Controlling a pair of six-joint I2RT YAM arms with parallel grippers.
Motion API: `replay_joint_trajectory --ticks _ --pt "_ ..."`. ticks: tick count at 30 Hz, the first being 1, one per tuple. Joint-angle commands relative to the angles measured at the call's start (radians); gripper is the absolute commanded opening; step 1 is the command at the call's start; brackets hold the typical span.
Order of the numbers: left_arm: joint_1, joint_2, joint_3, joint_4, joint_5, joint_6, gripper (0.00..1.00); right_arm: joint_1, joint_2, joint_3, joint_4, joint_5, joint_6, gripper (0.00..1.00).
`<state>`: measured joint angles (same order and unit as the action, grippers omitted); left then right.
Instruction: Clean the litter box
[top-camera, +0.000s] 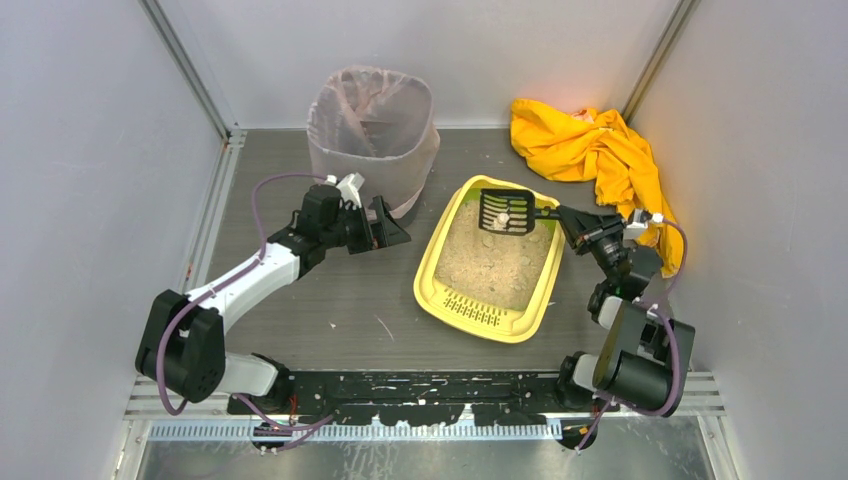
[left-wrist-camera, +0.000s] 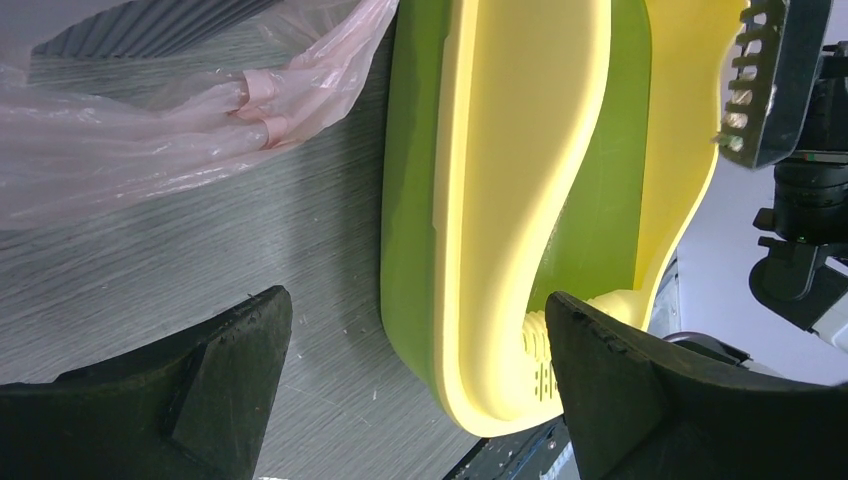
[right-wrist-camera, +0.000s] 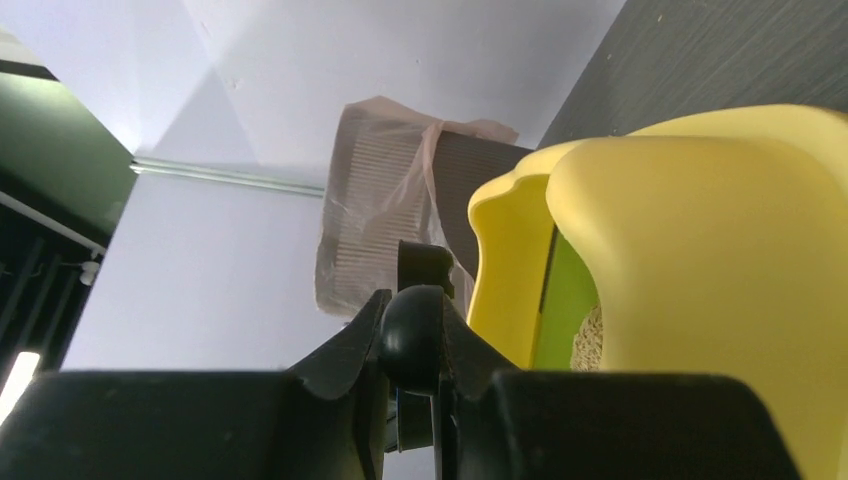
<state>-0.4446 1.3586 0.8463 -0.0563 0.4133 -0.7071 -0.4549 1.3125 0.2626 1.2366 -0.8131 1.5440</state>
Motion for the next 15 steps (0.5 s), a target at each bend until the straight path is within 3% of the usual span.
replay_joint_trajectory --ticks 1,4,5,10,15 --pt "0.004 0.006 0.003 0.051 0.023 -0.01 0.96 0.037 -0.142 0.054 -0.224 -0.011 -0.188 0.01" --pt "0.004 0.013 0.004 0.051 0.03 -0.011 0.96 0.03 -0.286 0.107 -0.588 0.063 -0.378 0.01" --pt "0.004 0.012 0.004 0.05 0.03 -0.011 0.96 0.031 -0.311 0.114 -0.634 0.075 -0.401 0.01" --pt "-0.002 0.033 0.0 0.104 0.053 -0.032 0.96 0.095 -0.245 0.09 -0.486 0.027 -0.32 0.01" --pt "-0.005 0.033 0.002 0.1 0.055 -0.033 0.96 0.05 -0.242 0.079 -0.49 0.03 -0.325 0.01"
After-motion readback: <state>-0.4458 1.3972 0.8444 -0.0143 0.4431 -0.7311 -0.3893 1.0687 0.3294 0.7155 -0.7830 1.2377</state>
